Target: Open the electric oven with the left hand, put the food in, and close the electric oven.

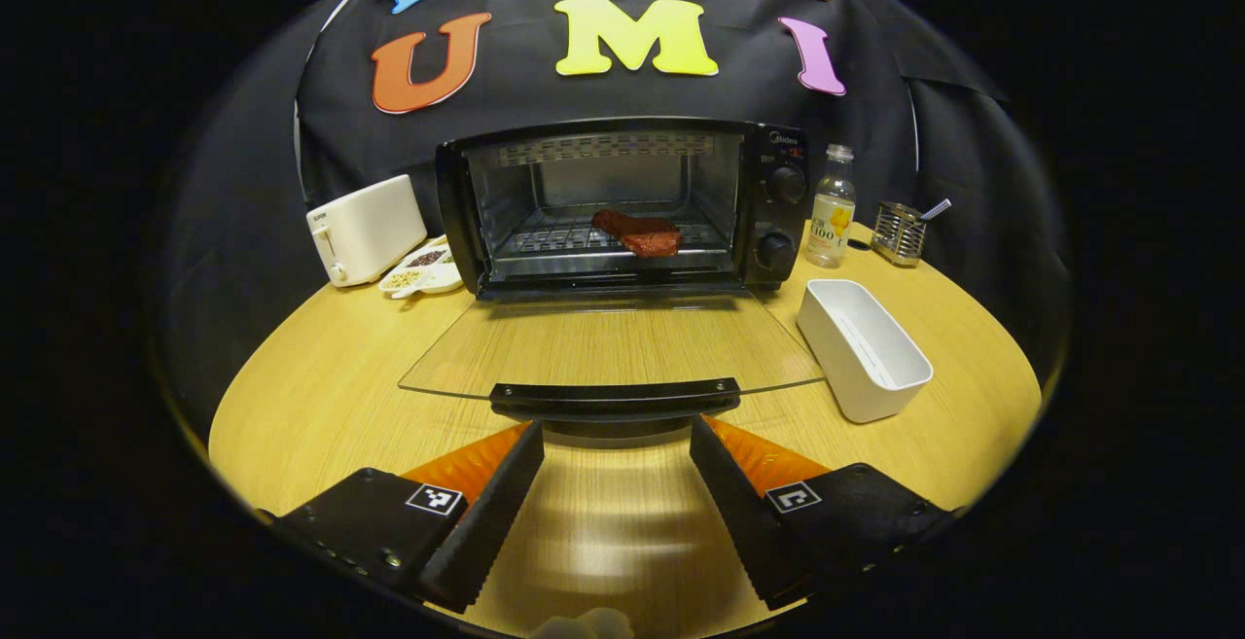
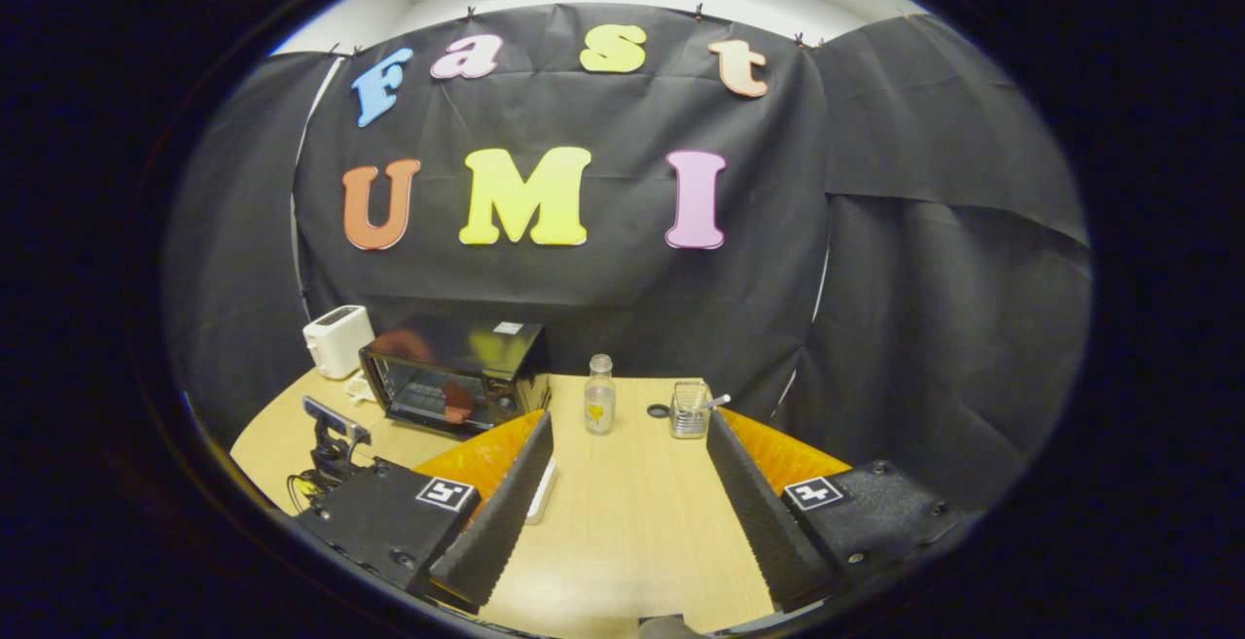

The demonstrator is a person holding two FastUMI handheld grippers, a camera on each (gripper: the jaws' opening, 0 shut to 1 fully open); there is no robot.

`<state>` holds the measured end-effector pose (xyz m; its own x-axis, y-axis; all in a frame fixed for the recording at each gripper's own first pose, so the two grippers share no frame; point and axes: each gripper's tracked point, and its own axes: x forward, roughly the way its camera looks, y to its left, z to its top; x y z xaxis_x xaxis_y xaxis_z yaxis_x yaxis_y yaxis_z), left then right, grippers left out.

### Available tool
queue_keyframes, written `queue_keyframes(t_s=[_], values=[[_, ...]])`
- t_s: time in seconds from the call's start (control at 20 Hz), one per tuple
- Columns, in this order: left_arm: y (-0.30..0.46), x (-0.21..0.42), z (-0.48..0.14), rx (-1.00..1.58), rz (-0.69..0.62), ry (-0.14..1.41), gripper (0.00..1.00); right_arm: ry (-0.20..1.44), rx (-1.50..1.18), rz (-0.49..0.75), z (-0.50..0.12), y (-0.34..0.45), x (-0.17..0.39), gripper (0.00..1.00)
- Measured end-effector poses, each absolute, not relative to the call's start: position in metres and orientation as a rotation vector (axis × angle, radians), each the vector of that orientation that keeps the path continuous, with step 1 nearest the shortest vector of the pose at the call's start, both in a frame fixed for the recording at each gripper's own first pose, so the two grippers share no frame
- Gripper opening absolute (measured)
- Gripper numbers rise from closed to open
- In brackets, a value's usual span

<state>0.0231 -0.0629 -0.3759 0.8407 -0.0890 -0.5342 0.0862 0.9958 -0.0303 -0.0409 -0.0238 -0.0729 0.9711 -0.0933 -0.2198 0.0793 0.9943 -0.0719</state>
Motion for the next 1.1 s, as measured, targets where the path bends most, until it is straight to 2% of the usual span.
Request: queue_keyframes(t_s=[0.05, 0.1, 0.35, 0.4, 0.45, 0.55, 0.6, 0.7, 0.75, 0.8, 1.1], values=[[-0.063, 0.025, -0.379, -0.001, -0.096, 0.570, 0.97, 0.228, -0.063, -0.093, -0.073, -0.022, -0.040, 0.96], [-0.063, 0.025, -0.383, -0.002, -0.101, 0.580, 0.97, 0.231, -0.063, -0.102, -0.074, -0.021, -0.041, 1.00], [-0.062, 0.034, -0.379, 0.004, -0.117, 0.561, 0.97, 0.236, -0.061, -0.114, -0.077, -0.010, -0.042, 1.00], [-0.062, 0.034, -0.382, -0.002, -0.120, 0.569, 0.97, 0.234, -0.065, -0.112, -0.075, -0.009, -0.041, 0.96], [-0.062, 0.032, -0.382, -0.005, -0.122, 0.573, 0.96, 0.233, -0.067, -0.111, -0.076, -0.008, -0.040, 1.00], [-0.060, 0.033, -0.379, -0.007, -0.121, 0.570, 0.97, 0.231, -0.066, -0.105, -0.076, -0.003, -0.039, 1.00], [-0.060, 0.034, -0.377, -0.012, -0.120, 0.563, 0.96, 0.228, -0.068, -0.104, -0.074, -0.003, -0.038, 0.96], [-0.060, 0.034, -0.370, -0.013, -0.121, 0.555, 0.96, 0.219, -0.066, -0.103, -0.073, -0.001, -0.038, 1.00], [-0.059, 0.035, -0.365, -0.012, -0.122, 0.546, 0.97, 0.219, -0.061, -0.104, -0.074, -0.001, -0.038, 0.96], [-0.059, 0.036, -0.362, -0.013, -0.122, 0.540, 0.97, 0.220, -0.057, -0.103, -0.074, -0.001, -0.039, 1.00], [-0.057, 0.051, -0.323, -0.002, -0.122, 0.474, 0.96, 0.210, -0.033, -0.121, -0.073, -0.008, -0.043, 1.00]])
